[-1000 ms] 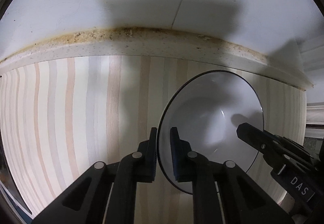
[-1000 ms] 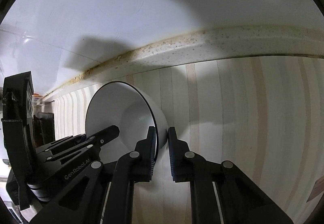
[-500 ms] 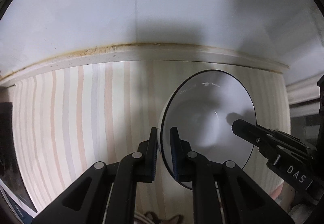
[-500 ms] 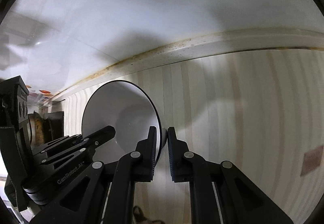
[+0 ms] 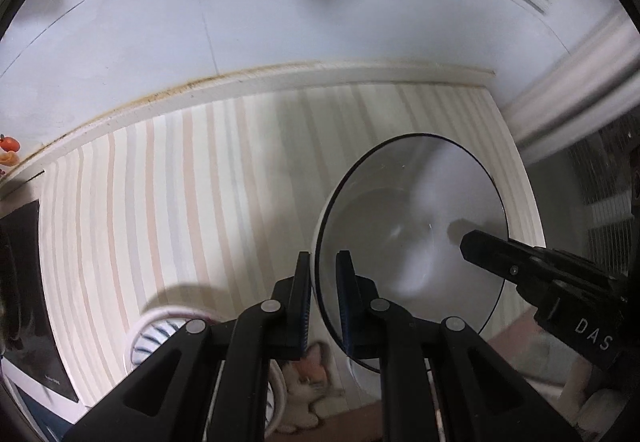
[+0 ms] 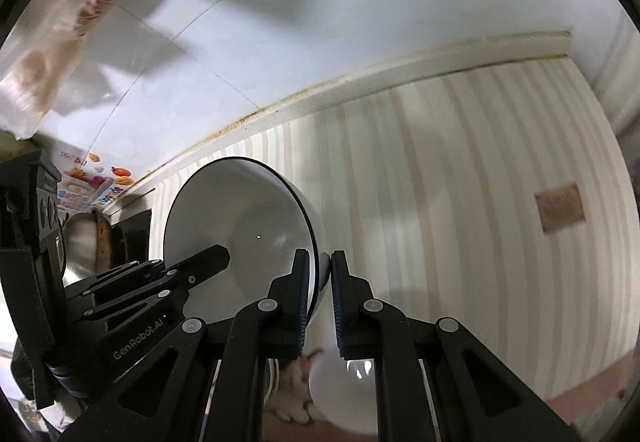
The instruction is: Organize plates and bowls
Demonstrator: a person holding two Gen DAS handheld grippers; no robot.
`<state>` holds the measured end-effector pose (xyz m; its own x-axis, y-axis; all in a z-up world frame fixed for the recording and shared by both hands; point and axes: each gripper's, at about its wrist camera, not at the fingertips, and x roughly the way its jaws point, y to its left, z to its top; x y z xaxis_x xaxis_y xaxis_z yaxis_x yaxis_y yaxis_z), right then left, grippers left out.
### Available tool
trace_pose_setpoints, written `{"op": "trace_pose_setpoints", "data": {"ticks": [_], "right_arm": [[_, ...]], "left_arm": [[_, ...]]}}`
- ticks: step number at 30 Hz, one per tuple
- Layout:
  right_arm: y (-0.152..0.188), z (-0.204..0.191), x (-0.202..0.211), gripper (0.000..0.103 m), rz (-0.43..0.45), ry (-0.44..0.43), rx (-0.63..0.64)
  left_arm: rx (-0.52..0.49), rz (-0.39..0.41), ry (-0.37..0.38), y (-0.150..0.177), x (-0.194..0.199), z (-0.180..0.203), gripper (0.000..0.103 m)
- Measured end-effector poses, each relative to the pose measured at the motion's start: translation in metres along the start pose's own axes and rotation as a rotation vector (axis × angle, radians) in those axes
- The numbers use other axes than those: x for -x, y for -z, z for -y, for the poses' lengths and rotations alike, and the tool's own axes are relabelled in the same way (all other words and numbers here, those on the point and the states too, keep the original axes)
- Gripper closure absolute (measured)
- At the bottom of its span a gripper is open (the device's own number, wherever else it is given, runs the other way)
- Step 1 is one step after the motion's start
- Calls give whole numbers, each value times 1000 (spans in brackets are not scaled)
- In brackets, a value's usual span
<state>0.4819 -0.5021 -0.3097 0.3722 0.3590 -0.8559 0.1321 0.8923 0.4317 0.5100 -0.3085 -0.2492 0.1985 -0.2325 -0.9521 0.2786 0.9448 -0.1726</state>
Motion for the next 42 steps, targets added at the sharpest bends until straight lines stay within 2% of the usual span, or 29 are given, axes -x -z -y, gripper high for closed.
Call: {"op": "trace_pose_setpoints", "data": {"ticks": [6,16,21,29,42], "right_arm": [[50,21,24,90,-7,14,-41],[110,60,-2,90,-96,38,-127],[119,71,-18,90,-125,49,-148],[121,78,-28,90,-153,75,-159],[113,74,-27,87,-178,101,-155]], "left_arm": [[-44,-59,15,37,-12,20,93],[-107,-197,-20,75,-61,38,93],[-142,-228,-55,81,-77,47,93],[-207,-235,-113,82,-89,57,93],[-195,-247,-95,83,-95,54,91]]}}
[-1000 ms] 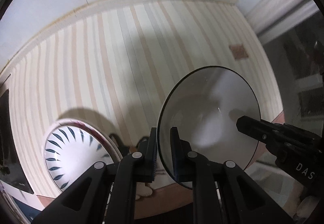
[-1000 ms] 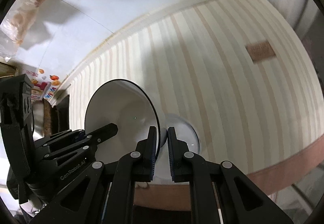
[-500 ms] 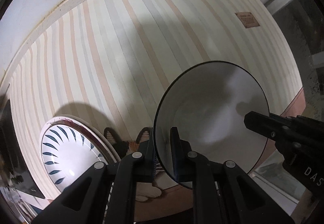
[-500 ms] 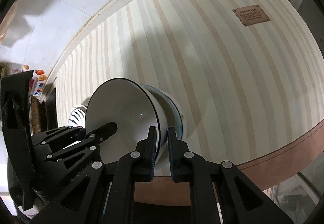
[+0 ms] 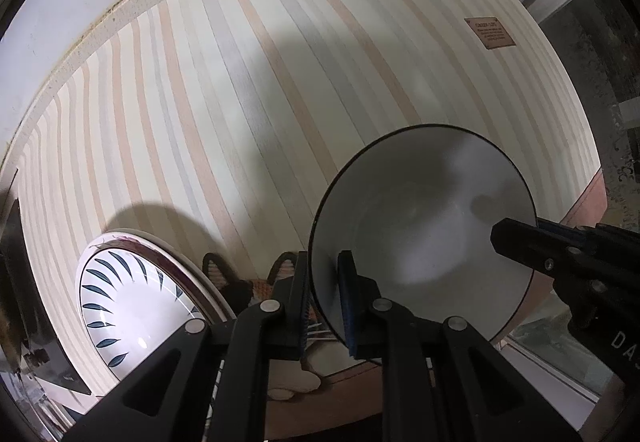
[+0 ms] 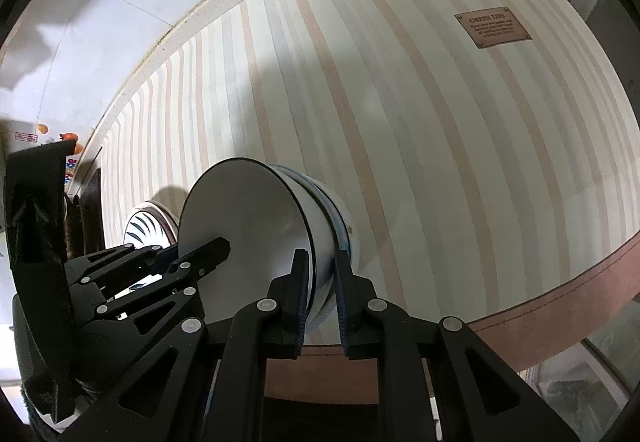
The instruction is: Organize plates and bowls
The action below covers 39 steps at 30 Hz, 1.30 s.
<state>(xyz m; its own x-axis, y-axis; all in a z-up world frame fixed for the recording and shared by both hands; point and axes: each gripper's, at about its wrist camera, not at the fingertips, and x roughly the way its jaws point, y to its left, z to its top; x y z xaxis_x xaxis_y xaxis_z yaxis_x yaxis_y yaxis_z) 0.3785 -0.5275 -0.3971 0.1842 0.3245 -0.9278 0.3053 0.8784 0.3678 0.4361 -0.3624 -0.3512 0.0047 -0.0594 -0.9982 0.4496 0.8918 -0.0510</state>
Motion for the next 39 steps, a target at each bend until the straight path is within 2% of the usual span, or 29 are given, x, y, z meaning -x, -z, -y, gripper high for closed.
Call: {"op": "trace_pose_setpoints", "data": {"ticks": [9,15,16,17,18,19,21,22,23,24,25,26,27,31,39], "right_arm": [[2,-1,2,87,-1,8,2],[9,-5,12,86,5,-3,-8],[12,-7,17,84,9,-1,-3],[15,-10,23,77,17,5,3],[19,-13,29,65,30,9,10],[23,-17,38,58,52,19,22],[31,-25,54,32,93,42,42],[36,-29,63,29,116,55,51],[40,-32,71,27,139,73,63],[44,-35,78,26,154,83,68],[48,-38,85,24,170,91,70],[51,-40,91,20,179,94,71],[54,-42,97,18,186,97,71],[75,-47,125,13,231,98,76],[105,-56,172,8,315,108,88]], "left_arm": [[3,8,1,2,4,1,91],[3,78,15,11,43,-3,91],[1,95,14,14,51,-3,88],[-7,121,8,17,61,-3,86],[-17,143,3,21,70,-2,82],[-23,163,0,25,79,-3,79],[-36,195,-1,33,94,-2,74],[-39,207,0,36,101,-3,71],[-41,220,2,39,107,-3,68],[-41,232,7,41,112,-3,59],[-40,244,13,45,119,-5,43],[-40,251,19,46,122,-6,35],[-38,259,25,48,126,-7,23],[-19,292,43,59,143,-13,13],[-7,348,92,79,174,-11,11]]}}
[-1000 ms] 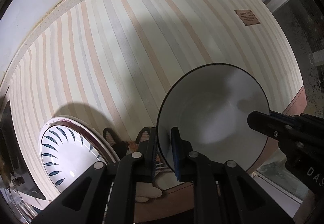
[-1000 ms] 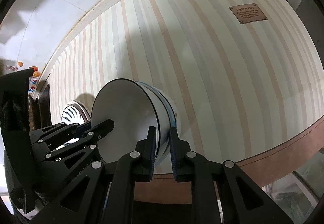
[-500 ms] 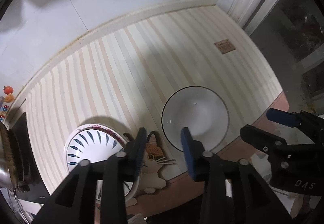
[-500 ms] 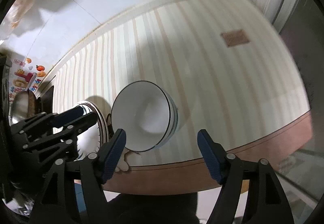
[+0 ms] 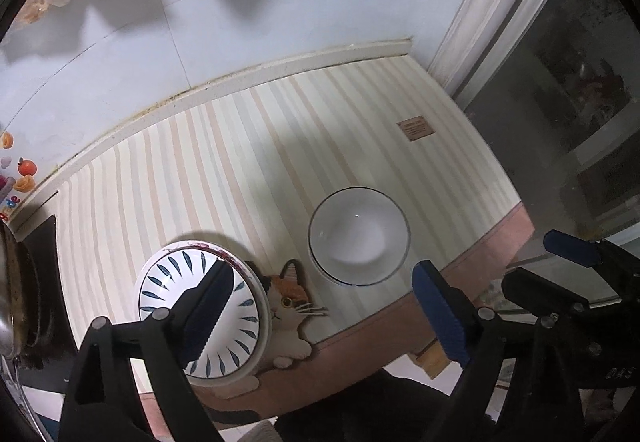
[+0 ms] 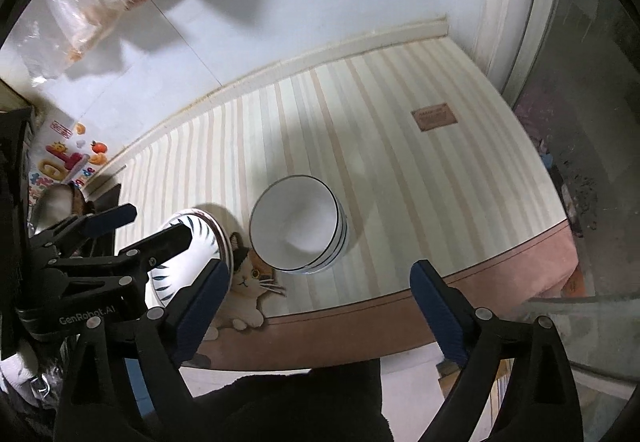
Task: Organize plates and bowls
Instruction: 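Lower the bowl stack onto the cat mat beside the plates and open the right gripper, then grasp the floral bowl stack rim with both grippers and lift it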
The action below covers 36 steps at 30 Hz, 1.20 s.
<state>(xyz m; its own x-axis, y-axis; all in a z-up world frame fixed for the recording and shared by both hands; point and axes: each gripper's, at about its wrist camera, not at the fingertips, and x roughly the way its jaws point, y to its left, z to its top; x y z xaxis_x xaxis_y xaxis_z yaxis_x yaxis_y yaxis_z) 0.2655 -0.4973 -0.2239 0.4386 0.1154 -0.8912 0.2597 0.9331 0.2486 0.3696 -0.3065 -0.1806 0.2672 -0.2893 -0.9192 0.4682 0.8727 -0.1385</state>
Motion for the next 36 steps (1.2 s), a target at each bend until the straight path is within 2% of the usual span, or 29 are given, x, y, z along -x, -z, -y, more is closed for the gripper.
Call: {"op": "trace_pose_setpoints", "data": {"ticks": [4,8,14,17,22,24,29,36], "right_arm": [[8,-3,21,7,29,4,0],[12,-6,36,6,51,-6,1],[9,-3,37,5,55,-30,-4],[3,4,23,5,46,-46,-9],[-6,24,-19,4,23,-120,-30],[-10,36,-44,4,2,-191,-69],[-20,68,-116,4,-88,-341,-179],[-18,89,-211,4,-221,-495,-223]], "left_arm": [[6,36,24,3,21,2,11],[17,38,53,4,29,3,11],[37,34,153,0,15,0,11],[40,29,159,-7,-1,-3,5],[72,-25,146,-24,-49,-15,5],[86,-43,140,-30,-69,-21,5],[152,-156,153,-44,-132,-40,5],[286,-360,269,-42,-209,-57,11]]}}
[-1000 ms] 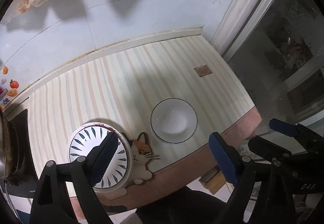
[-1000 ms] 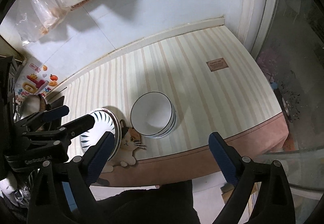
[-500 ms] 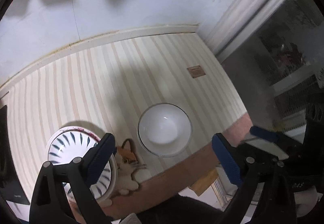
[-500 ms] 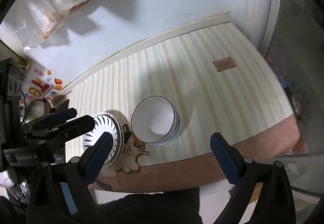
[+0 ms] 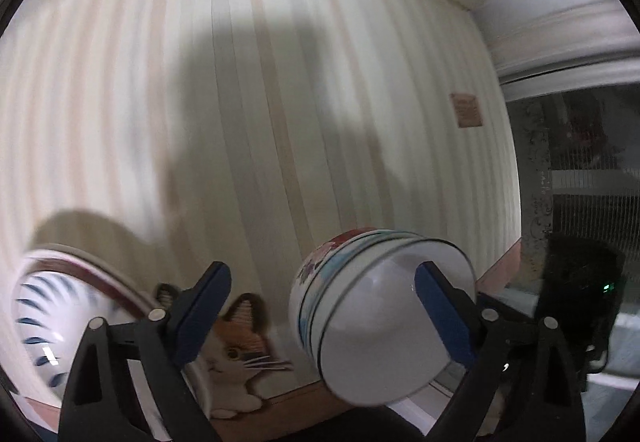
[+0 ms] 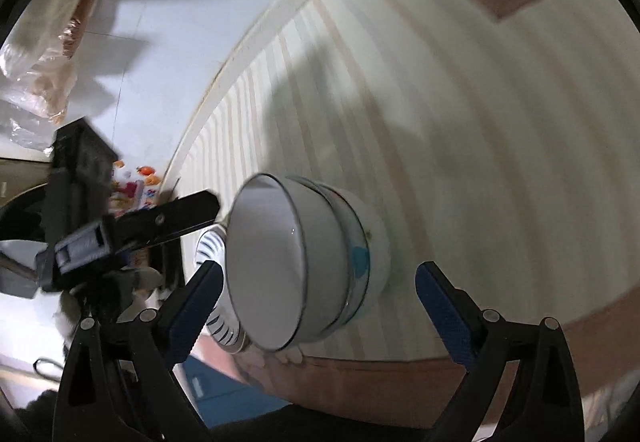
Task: Organize plates and bowls
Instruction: 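Grasp the floral bowl stack rim with both grippers and lift it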
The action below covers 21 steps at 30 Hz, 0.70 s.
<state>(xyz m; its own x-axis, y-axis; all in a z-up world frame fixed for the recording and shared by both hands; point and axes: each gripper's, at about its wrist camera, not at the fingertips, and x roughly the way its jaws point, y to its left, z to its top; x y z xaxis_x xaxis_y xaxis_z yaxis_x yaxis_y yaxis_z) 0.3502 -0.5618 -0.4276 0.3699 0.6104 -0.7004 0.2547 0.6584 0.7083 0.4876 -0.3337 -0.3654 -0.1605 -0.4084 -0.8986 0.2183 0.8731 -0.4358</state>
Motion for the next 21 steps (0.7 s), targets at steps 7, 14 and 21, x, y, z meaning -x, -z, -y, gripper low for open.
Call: {"op": "trace_pose_setpoints", "data": {"ticks": [7,14,21], "right_arm": [[-13,30,-44,7,-93,-95,-38],[-18,35,-67,40,-165,-63,-43],[-23,34,-69,48,-170,-41,-42]], "left_arm": [[-6,-133,35,1,-43,-3,36],[5,-123,82,5,-44,4,41],[42,-100,67,11,-36,0,42]]}}
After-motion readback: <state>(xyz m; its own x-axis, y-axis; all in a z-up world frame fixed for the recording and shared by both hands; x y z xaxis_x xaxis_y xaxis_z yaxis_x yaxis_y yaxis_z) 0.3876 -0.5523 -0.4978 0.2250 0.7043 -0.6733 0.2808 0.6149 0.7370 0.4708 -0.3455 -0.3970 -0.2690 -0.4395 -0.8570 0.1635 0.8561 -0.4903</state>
